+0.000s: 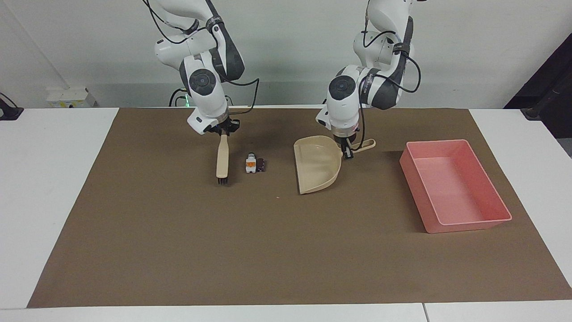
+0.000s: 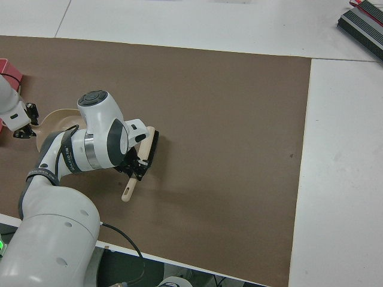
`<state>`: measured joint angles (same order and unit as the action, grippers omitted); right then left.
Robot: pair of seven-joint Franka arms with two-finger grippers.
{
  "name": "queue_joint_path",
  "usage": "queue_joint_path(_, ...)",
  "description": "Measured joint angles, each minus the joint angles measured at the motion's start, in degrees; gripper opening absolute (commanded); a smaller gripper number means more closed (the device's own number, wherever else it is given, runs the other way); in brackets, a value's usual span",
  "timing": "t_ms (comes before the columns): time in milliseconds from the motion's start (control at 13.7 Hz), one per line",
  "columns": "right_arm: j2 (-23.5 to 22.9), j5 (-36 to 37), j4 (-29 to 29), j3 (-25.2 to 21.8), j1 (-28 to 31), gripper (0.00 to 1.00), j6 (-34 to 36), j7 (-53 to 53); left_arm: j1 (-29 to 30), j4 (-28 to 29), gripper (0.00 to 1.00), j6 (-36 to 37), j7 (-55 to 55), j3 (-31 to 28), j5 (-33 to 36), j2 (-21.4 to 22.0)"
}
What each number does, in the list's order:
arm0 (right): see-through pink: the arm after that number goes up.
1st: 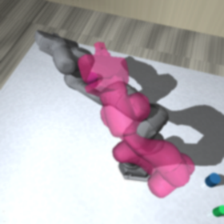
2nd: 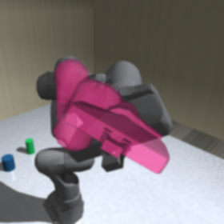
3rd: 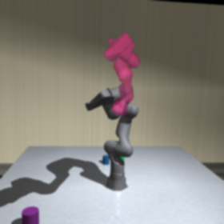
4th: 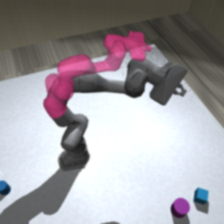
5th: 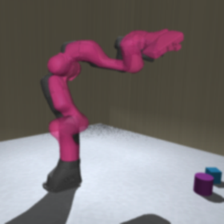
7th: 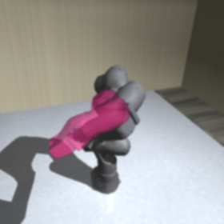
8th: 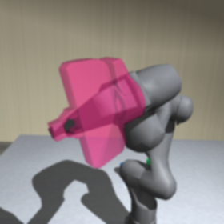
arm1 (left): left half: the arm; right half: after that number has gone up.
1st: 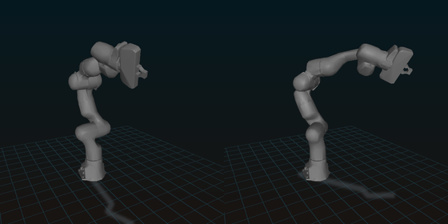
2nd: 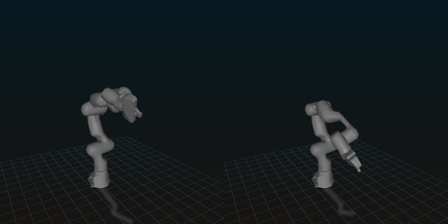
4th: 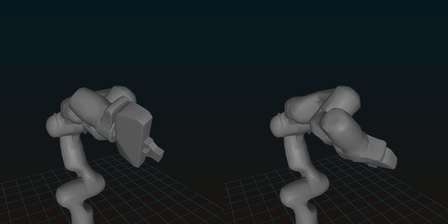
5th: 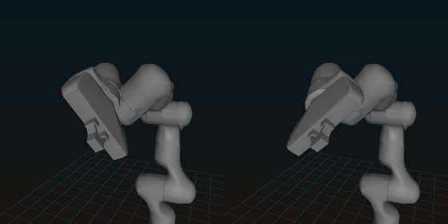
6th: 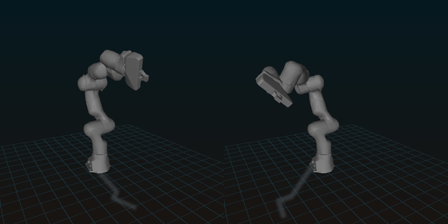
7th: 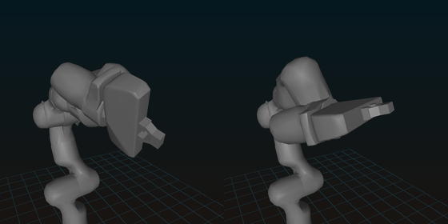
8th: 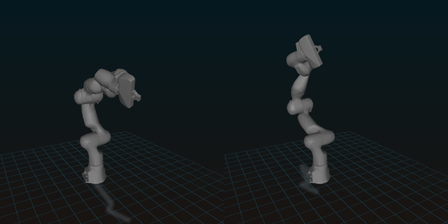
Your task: Clean e-waste and dump in bin
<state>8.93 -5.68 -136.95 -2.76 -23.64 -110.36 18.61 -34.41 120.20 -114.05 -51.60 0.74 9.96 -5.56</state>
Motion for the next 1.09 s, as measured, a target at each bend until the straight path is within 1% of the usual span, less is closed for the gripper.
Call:
queue_joint_path(219,0.4,-2.4,-0.6,0.0,-1.9,0.00,-0.1,1.8,-1.4,-2.7,0.00,0.0,0.6,0.0,0.2,-2.7)
queue_joint_path(510,0.5,-2.5,-0.6,0.0,-5.5,0.00,-1.5,4.6,-2.8,-3.6,0.00,0.3,1.5,-0.1,0.3,-3.4)
queue_joint_path(802,0.5,-2.5,-0.9,-0.1,-5.5,0.00,-2.2,4.6,-5.1,-3.6,0.00,1.1,2.5,0.0,0.3,-3.4)
queue_joint_path(1094,0.5,-2.5,-1.8,-0.2,-5.4,0.00,-2.4,4.6,-5.4,-3.5,0.00,1.2,2.6,0.0,0.3,-3.6)
